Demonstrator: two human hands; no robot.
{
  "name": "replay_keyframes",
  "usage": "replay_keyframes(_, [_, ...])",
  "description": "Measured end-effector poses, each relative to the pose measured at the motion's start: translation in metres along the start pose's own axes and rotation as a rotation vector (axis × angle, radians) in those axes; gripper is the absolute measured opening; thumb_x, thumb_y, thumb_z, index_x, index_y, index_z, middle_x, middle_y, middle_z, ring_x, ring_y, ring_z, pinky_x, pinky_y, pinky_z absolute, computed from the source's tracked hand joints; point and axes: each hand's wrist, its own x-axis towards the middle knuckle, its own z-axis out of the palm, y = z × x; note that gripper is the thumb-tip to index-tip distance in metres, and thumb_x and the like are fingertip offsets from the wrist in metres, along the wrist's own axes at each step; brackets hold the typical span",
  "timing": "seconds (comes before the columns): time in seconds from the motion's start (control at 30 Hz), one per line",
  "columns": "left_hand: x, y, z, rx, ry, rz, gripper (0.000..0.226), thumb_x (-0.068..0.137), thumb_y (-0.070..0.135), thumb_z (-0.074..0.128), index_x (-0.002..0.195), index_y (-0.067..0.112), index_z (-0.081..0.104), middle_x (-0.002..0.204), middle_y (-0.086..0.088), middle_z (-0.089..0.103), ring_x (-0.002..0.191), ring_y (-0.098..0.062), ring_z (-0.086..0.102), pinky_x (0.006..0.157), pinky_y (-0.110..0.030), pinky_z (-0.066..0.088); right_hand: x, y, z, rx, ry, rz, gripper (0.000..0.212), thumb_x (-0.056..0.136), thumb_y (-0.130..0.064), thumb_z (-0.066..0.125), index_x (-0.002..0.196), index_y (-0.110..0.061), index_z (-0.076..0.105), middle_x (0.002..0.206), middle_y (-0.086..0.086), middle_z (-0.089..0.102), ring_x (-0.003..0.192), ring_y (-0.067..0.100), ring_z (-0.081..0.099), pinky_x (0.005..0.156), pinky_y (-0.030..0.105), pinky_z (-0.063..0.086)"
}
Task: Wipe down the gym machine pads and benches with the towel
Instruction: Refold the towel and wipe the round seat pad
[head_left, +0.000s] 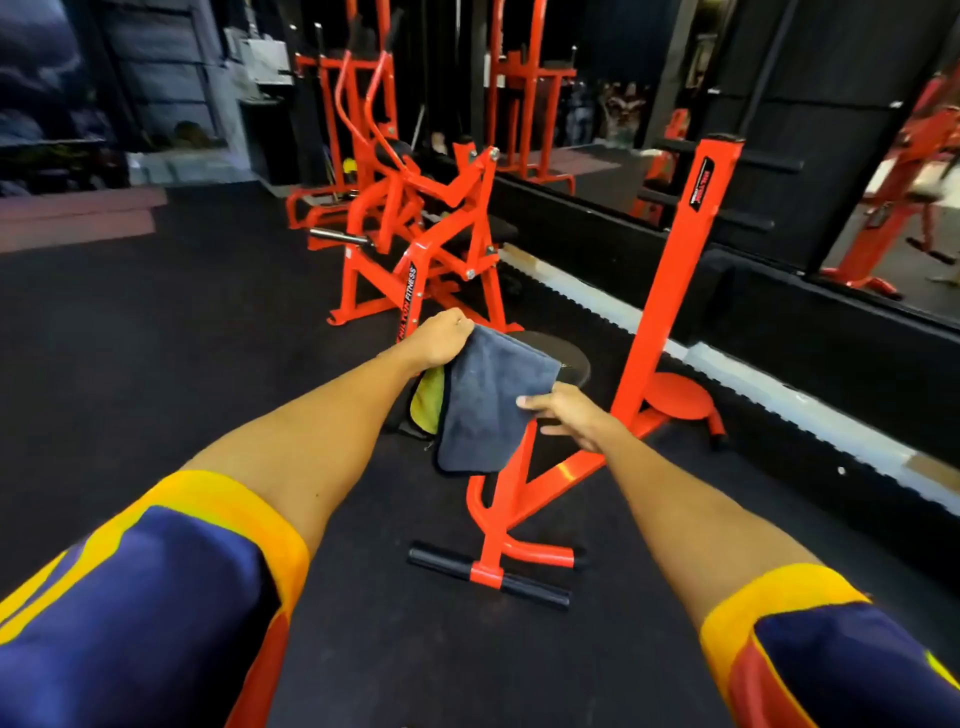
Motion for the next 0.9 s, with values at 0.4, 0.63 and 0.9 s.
replay_keyframes(0.4, [0.162,-0.086,0.018,-0.091,-0.141,0.015,0.021,0.106,0.011,0.038,0.096,0.008,0.056,0.081,-0.008,0.053,0.067,-0.016,0.044,0.061,-0.033,0.032,0.143,0.013,0.011,0.044,0.469,0.058,0.016,0.1,-0.016,0.064,0.088,-0.018,0.055,0.086,-0.001,0.063,0.085,0.019,0.059,0.067,0.031,0.044])
replay_keyframes(0.63, [0.257,-0.144,0.063,-0.129,-0.241,0.002,0.016,0.106,0.025,0.052,0.1,0.012,0.059,0.096,-0.008,0.062,0.091,-0.022,0.056,0.081,-0.038,0.043,0.237,0.023,-0.016,-0.045,0.543,0.129,0.024,0.101,-0.038,0.063,0.089,-0.017,0.06,0.1,0.004,0.068,0.096,0.021,0.061,0.088,0.035,0.046])
replay_keyframes(0.9, [0.351,-0.165,0.093,-0.249,-0.47,-0.025,0.022,0.099,0.025,0.066,0.102,0.017,0.045,0.088,0.0,0.054,0.073,-0.007,0.051,0.054,-0.023,0.046,0.338,0.023,-0.048,-0.29,0.358,0.191,0.053,0.085,-0.034,0.085,0.123,-0.004,0.063,0.119,0.008,0.068,0.111,0.026,0.064,0.092,0.035,0.048])
